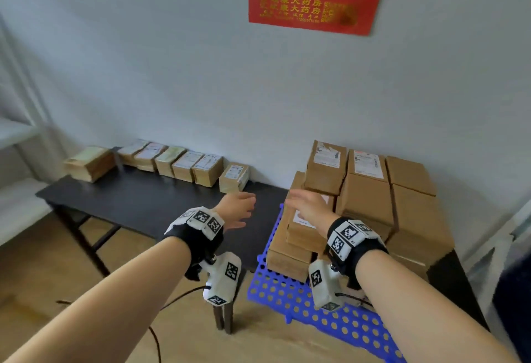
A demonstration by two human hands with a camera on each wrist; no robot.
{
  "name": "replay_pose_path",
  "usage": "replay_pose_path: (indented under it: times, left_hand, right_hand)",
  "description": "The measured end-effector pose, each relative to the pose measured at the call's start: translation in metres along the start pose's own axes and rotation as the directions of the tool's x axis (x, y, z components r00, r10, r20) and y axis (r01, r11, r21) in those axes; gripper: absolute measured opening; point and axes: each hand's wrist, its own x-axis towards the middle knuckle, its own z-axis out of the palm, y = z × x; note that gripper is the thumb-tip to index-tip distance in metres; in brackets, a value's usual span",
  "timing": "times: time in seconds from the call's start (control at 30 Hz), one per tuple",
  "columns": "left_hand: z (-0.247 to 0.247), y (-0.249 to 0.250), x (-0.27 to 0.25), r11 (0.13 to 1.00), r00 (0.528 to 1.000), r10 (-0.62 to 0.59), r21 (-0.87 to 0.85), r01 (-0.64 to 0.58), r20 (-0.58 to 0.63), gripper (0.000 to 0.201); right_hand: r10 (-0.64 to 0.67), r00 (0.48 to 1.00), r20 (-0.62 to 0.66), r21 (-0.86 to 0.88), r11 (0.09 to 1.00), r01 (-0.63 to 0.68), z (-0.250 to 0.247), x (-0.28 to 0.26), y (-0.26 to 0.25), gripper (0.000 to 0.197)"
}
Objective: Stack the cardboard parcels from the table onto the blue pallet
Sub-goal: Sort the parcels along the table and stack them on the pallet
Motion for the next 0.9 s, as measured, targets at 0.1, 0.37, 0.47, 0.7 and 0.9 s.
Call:
replay_pose_path:
  times: [0.1, 0.37, 0.47, 0.7, 0.9]
  left_hand:
    - [-0.046, -0.027, -0.018, 1.0, 0.992, -0.021, -0.018, 0.019, -0.123, 0.029]
    - [-0.178, -0.08, -0.035, 0.994, 0.954, -0.073, -0.1, 0.046, -0.291, 0.039]
    - [-0.236, -0.096, -0.032, 0.994, 0.941, -0.062, -0.11, 0.026, -0.334, 0.041]
    - [-0.379, -0.132, -0.019, 0.996, 0.928, -0.074, -0.078, 0.049, -0.364, 0.039]
    - [-0.494, -0.158, -0.003, 0.996, 0.916, -0.037, 0.062, 0.067, -0.4, 0.039]
  right_hand:
    - [0.001, 0.996, 0.087, -0.042, 0.999, 0.003, 0.045, 0.008, -0.009, 0.046]
    - [0.007, 0.973, 0.229, -0.042, 0.999, 0.003, 0.174, 0.043, -0.051, 0.051]
    - [0.011, 0.971, 0.239, -0.04, 0.999, -0.002, 0.227, 0.063, -0.072, 0.049]
    - [0.035, 0.972, 0.234, -0.02, 0.999, -0.031, 0.361, 0.105, -0.123, 0.047]
    - [0.071, 0.967, 0.245, -0.062, 0.996, -0.057, 0.454, 0.139, -0.162, 0.047]
